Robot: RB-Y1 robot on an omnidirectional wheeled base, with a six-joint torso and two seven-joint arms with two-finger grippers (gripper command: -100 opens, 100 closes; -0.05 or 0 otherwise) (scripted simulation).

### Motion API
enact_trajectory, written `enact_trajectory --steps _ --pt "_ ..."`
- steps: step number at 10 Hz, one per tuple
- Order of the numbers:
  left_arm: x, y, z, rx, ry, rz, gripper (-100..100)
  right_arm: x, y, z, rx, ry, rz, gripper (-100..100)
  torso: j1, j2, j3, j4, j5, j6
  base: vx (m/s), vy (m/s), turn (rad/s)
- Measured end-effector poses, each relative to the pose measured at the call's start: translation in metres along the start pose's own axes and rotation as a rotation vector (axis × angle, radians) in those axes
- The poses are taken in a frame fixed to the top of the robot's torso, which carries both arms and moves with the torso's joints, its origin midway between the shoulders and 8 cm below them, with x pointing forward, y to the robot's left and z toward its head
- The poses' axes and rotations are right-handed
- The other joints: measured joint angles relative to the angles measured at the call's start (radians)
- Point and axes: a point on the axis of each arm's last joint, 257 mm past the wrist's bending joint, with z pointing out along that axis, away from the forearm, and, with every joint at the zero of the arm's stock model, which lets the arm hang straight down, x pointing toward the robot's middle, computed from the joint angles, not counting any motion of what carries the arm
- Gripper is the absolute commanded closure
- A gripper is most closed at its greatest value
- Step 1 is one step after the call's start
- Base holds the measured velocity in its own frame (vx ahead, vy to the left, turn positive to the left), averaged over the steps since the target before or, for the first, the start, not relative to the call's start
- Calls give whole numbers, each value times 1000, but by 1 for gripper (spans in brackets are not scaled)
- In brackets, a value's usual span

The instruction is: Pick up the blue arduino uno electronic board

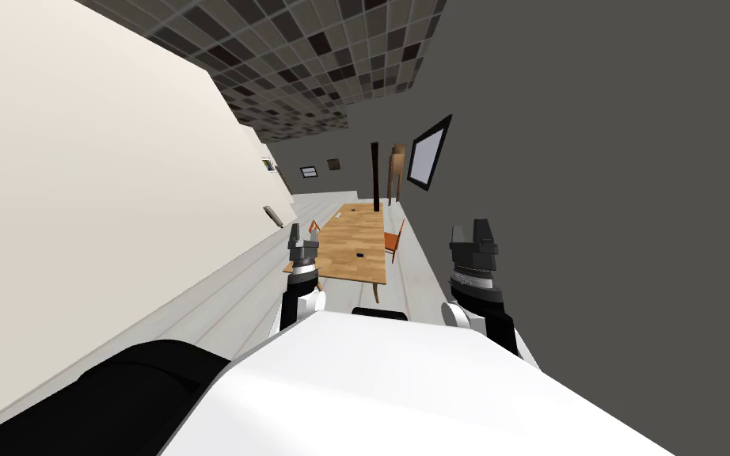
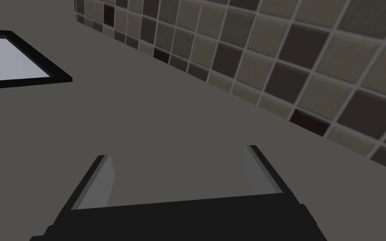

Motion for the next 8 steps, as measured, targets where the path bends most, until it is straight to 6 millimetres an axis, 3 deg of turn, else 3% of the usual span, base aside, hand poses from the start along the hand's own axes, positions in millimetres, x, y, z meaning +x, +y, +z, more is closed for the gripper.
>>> enact_trajectory --steps 5,8 --pt "-4 55 -6 -162 50 69 -100 0 0 0 0 0 0 0 -12 1 1 0 -3 0 -24 -158 -19" --pt "-14 92 -18 -277 65 115 -100 0 0 0 0 0 0 0 -8 0 0 0 -2 0 -6 -105 -8"
